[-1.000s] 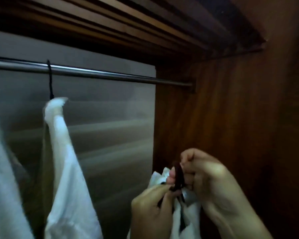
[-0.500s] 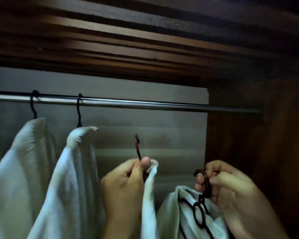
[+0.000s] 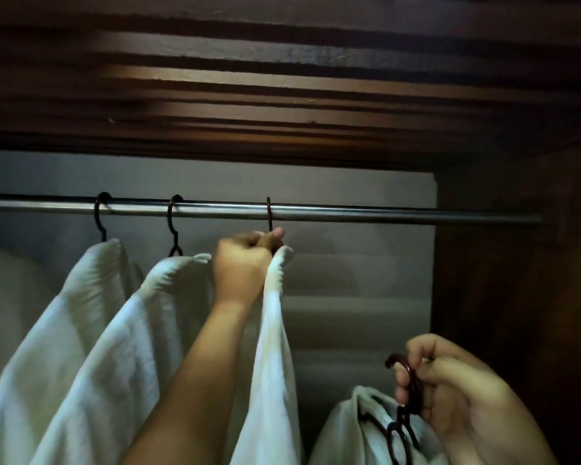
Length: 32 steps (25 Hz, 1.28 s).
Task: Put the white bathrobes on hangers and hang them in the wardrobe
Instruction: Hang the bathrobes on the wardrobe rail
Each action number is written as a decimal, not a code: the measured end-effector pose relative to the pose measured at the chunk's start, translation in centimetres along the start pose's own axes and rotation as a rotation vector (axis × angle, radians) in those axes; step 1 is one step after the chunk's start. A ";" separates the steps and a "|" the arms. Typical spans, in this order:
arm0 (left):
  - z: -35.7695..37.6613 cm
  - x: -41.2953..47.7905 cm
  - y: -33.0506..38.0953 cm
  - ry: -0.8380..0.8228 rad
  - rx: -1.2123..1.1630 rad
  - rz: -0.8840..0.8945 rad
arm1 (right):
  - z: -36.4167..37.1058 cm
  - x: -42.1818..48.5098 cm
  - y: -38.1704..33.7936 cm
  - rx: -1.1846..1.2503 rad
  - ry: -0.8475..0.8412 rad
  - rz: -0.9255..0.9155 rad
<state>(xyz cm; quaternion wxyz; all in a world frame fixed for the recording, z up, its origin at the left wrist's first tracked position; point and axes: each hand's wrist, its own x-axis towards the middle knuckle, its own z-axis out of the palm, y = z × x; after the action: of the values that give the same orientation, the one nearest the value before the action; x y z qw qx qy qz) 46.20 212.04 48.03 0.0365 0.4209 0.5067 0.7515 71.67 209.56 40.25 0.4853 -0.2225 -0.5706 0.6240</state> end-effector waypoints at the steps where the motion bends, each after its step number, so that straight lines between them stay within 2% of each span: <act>1: -0.2 -0.2 0.0 -0.006 0.013 -0.013 | 0.3 -0.2 -0.2 0.009 0.006 0.003; 3: -1.3 -0.4 1.2 0.008 0.106 -0.049 | 0.2 -0.8 -0.4 0.040 0.045 -0.026; 4: -2.9 -1.5 2.3 0.027 0.161 0.007 | 0.1 -1.0 -0.5 0.052 0.057 -0.045; 6: -4.6 -4.8 4.8 0.007 0.226 0.286 | -0.2 -1.2 -0.9 0.057 0.074 -0.092; 7: -4.1 -7.2 5.7 -0.117 0.264 0.414 | -0.3 -1.3 -1.1 0.049 0.101 -0.117; 8: -2.9 -9.9 5.1 -0.313 0.292 0.412 | -0.4 -1.4 -1.2 0.037 0.126 -0.132; 9: -1.4 -12.5 4.2 -0.497 0.325 0.322 | -0.2 -1.7 -1.4 0.032 0.137 -0.136; 10: 0.3 -15.3 2.5 -0.705 0.312 0.149 | -0.1 -1.9 -1.6 0.035 0.141 -0.140; 11: 1.4 -18.3 0.5 -0.835 0.248 0.035 | 0.2 -2.3 -1.7 0.043 0.154 -0.141; 12: 2.0 -20.4 -1.1 -0.826 0.171 0.011 | 0.5 -2.6 -1.9 0.048 0.163 -0.145; 15: 2.3 -23.4 -3.6 -0.532 0.015 0.085 | 1.0 -3.4 -2.2 0.040 0.208 -0.147; 22: 4.4 -22.4 -2.8 -0.396 -0.015 0.333 | 0.1 -4.1 -2.4 -0.048 0.275 -0.202; 28: 6.3 -21.6 -1.7 -0.352 -0.080 0.292 | -1.2 -4.2 -3.8 -0.084 0.295 -0.230; 32: 7.2 -19.4 -0.8 -0.293 -0.114 0.117 | -3.3 -4.0 -4.2 -0.166 0.436 -0.308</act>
<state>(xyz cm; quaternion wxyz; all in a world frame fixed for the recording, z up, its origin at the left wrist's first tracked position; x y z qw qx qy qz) 63.19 208.32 36.80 0.0901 0.5520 0.4271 0.7105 77.66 207.25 42.24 0.6659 -0.3013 -0.5289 0.4314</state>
